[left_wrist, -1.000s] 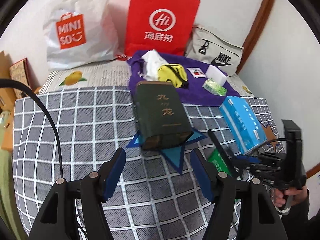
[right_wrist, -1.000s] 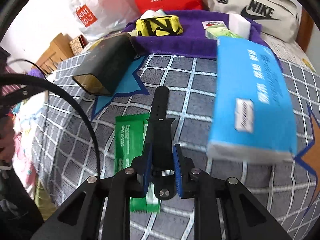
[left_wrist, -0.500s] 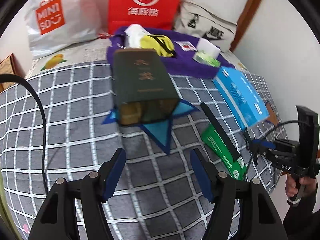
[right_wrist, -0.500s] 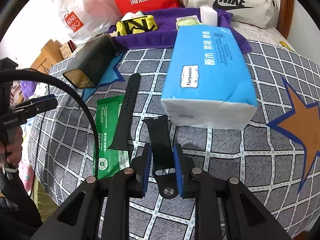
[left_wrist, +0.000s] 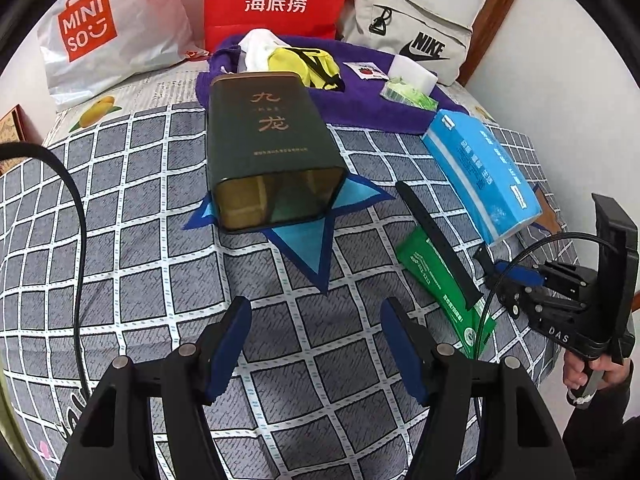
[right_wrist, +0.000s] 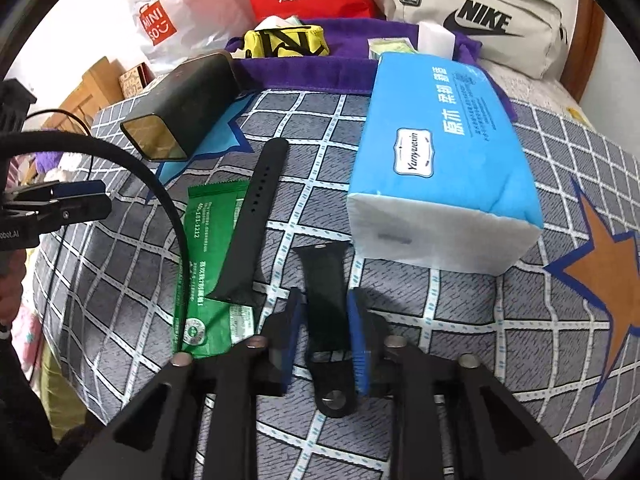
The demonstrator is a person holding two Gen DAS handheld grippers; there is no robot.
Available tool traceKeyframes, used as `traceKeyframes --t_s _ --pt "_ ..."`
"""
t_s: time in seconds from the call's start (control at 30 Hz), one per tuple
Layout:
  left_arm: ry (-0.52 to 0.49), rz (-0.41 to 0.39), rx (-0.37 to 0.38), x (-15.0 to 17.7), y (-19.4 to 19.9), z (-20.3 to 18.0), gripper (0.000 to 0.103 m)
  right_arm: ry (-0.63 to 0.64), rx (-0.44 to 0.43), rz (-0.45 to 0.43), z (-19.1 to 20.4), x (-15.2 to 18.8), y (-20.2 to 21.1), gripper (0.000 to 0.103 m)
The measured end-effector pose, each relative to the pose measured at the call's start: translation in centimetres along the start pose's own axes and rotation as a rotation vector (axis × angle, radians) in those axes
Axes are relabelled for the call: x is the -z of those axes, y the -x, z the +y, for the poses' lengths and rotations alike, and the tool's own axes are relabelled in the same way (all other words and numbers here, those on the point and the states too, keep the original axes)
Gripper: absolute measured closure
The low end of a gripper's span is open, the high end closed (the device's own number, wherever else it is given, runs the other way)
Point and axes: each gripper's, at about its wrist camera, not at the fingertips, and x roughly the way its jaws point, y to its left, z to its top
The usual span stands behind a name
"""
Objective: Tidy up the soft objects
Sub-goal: 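Lift the black watch strap with the right tool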
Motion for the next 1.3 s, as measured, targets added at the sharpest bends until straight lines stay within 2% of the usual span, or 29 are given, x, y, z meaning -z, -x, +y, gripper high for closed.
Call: traceKeyframes --t_s 0.2,0.43,0.5,0.63,0.83,0.93,1.0,1.1,1.17,1.2,1.23,1.3 --pt "0.015 -0.009 -0.031 0.2 0.5 0.9 0.038 -0.021 -0.065 -0.007 -0.5 0.7 1.3 0.082" --pt "0.086 -0.024 -0.087 0.6 1.3 3.7 0.038 -0.038 -0.114 -0.030 -1.2 1.6 3.5 0.082" --pt "0.099 -0.026 -0.087 0.6 1.3 4.0 0.038 -0.044 -0.113 -0.035 -1.7 1.8 4.2 0.087" --pt "0.087 -0.018 -0.074 0.6 0.7 3.3 0.038 -0.064 -0.121 -0.037 -2.6 1.9 4.5 0.087" --pt "0.039 0.012 -0.049 0.4 -0.6 1.4 0.038 -0.069 -0.117 0.002 -2.5 2.1 2.8 0.087" --pt "0.028 0.029 -0.038 0.4 -1.0 0.8 0.038 -0.068 -0.089 0.019 -2.3 2.0 1.9 0.081" --pt "0.016 0.033 -0.043 0.5 -1.2 0.5 0.038 -0.072 -0.074 0.032 -2.2 2.0 1.2 0.073" --pt "0.012 0.037 -0.033 0.4 -1.2 0.2 0.038 -0.065 -0.053 0.006 -1.5 1.8 0.9 0.065" --pt "0.010 0.037 -0.032 0.3 -1.3 0.0 0.038 -0.036 0.010 -0.020 -0.5 1.7 0.6 0.066" --pt "0.010 0.038 -0.031 0.2 -1.3 0.0 0.038 -0.014 0.044 -0.027 -0.1 1.7 0.5 0.076" --pt "0.011 0.040 -0.028 0.2 -1.4 -0.2 0.038 0.013 0.084 -0.033 0.2 1.7 0.4 0.081" --pt "0.006 0.047 -0.023 0.2 -1.7 -0.5 0.038 -0.014 0.048 -0.028 -0.5 1.5 0.6 0.082"
